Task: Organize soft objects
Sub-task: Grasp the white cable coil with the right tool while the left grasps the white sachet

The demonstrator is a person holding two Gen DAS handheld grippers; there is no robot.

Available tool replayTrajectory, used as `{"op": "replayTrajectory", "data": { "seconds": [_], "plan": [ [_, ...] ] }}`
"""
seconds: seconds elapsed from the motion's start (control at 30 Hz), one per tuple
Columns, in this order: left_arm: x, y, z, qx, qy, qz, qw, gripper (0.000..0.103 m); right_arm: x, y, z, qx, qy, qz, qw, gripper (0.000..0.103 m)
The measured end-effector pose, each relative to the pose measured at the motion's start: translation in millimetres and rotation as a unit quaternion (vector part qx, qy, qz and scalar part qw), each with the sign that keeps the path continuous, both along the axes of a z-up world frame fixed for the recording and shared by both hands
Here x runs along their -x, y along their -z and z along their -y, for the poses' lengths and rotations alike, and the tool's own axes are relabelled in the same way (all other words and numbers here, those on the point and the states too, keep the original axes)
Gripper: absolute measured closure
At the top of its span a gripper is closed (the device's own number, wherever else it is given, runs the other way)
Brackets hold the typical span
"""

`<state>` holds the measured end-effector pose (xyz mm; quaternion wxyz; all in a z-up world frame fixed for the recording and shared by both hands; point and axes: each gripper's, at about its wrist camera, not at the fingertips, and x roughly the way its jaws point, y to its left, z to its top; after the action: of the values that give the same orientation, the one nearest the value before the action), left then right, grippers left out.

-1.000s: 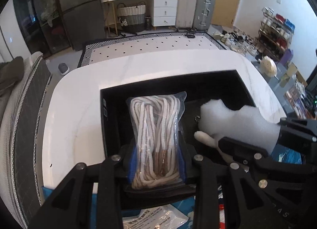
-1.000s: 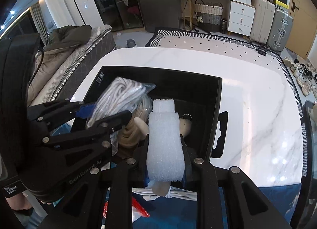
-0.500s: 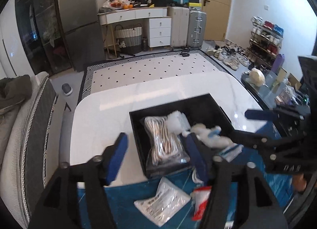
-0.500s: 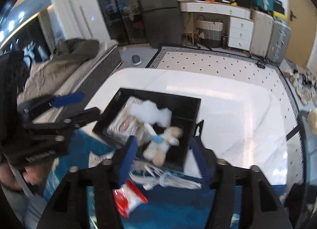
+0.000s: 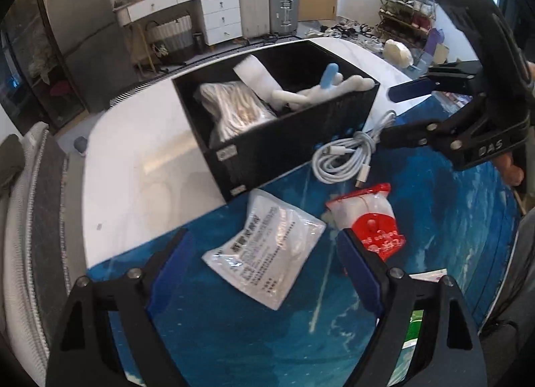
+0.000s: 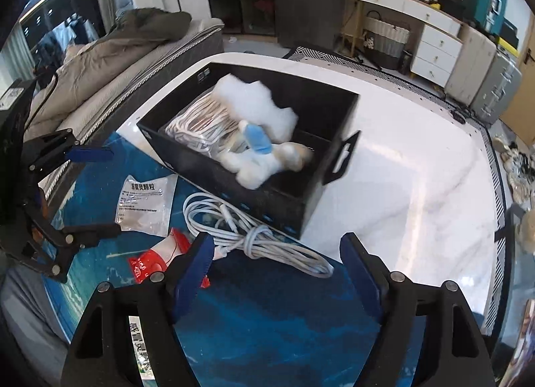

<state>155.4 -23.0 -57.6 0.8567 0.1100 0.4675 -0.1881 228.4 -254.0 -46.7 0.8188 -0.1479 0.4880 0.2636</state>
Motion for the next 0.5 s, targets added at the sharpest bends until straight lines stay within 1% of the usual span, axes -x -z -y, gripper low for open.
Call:
{"op": "replayTrajectory", "data": {
  "seconds": [0.07, 0.17, 0.27, 0.3, 0.33, 0.4, 0.43, 0.5],
  "plan": [
    [-1.4, 6.2, 1.1, 0.007, 0.002, -0.013, 0.9999, 0.016, 0.0, 7.6, -4.1, 0.005, -0.007, -0.015, 1.000, 0.023],
    [-2.8, 13.6, 4.6, -0.008, 0.004, -0.017, 0.9998, 0.016, 5.9, 17.2, -6.7, 0.015, -0.017, -0.051, 0.998, 0.023],
    [-0.5, 17.6, 8.4, -0.016, 0.011, -0.020, 0.9996, 0.016, 21.5, 14.4, -11.0, 0.001, -0.046, -0.100, 0.994, 0.023],
    [-0.2, 18.3, 9.2, -0.017, 0.012, -0.020, 0.9996, 0.016, 24.9, 12.6, -12.4, -0.004, -0.053, -0.107, 0.993, 0.023],
    [-2.0, 19.2, 12.5, -0.019, 0.013, -0.022, 0.9995, 0.016, 28.3, 8.5, -14.3, -0.008, -0.057, -0.101, 0.993, 0.023],
    [-3.3, 23.9, 16.5, -0.026, 0.016, -0.027, 0.9992, 0.016, 29.0, 1.1, -16.8, 0.001, -0.050, -0.066, 0.997, 0.023],
    [-5.1, 25.6, 19.6, -0.028, 0.014, -0.029, 0.9991, 0.016, 26.9, -0.2, -18.5, 0.008, -0.046, -0.049, 0.998, 0.023],
    [-7.5, 29.0, 24.6, -0.036, 0.015, -0.031, 0.9988, 0.017, 20.3, 3.8, -21.8, 0.017, -0.034, -0.035, 0.999, 0.023]
  ]
}}
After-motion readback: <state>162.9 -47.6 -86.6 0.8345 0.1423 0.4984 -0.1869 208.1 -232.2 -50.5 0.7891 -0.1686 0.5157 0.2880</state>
